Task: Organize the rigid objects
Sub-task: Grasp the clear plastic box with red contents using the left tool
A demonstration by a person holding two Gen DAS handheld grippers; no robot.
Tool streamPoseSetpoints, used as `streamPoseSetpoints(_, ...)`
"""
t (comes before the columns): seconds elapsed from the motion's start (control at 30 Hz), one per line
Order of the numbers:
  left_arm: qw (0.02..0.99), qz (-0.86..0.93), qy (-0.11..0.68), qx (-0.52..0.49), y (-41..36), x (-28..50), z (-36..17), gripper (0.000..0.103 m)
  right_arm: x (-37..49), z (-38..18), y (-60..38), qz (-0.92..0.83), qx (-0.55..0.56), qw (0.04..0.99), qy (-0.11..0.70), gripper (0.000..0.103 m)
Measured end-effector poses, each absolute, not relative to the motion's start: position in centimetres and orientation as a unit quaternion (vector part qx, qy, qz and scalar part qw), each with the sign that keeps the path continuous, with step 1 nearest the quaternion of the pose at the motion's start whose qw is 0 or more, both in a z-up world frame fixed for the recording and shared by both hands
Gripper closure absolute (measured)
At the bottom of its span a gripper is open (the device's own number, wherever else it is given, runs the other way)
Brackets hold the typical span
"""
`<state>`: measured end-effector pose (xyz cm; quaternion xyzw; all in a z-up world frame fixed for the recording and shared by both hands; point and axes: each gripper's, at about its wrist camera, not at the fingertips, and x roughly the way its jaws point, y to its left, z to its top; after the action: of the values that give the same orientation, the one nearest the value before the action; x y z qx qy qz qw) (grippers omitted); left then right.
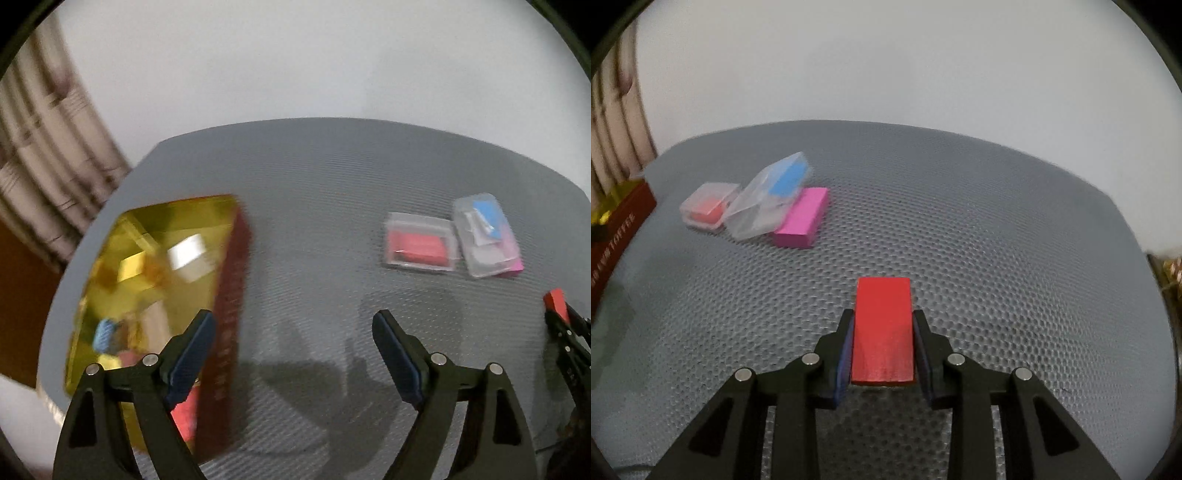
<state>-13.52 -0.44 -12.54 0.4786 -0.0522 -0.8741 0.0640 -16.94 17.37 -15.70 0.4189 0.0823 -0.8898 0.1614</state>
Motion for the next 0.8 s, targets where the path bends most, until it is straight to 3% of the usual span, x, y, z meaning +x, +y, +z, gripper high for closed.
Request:
streamPoseSetpoints(0.47,-0.049,-0.865,-0.076,0.494,4.9,-19.8,-14.7,0.012,-16.9,-16.2,16.5,-0.890,0.417,0.157,0.093,0.072)
streamPoseSetpoints(0.8,-0.060,-0.857,-0.073,0.507,5.3,-21.9,-16.3,0.011,-17.3,-16.5,15.6,-0.890,0.419,0.159,0.086,0.071)
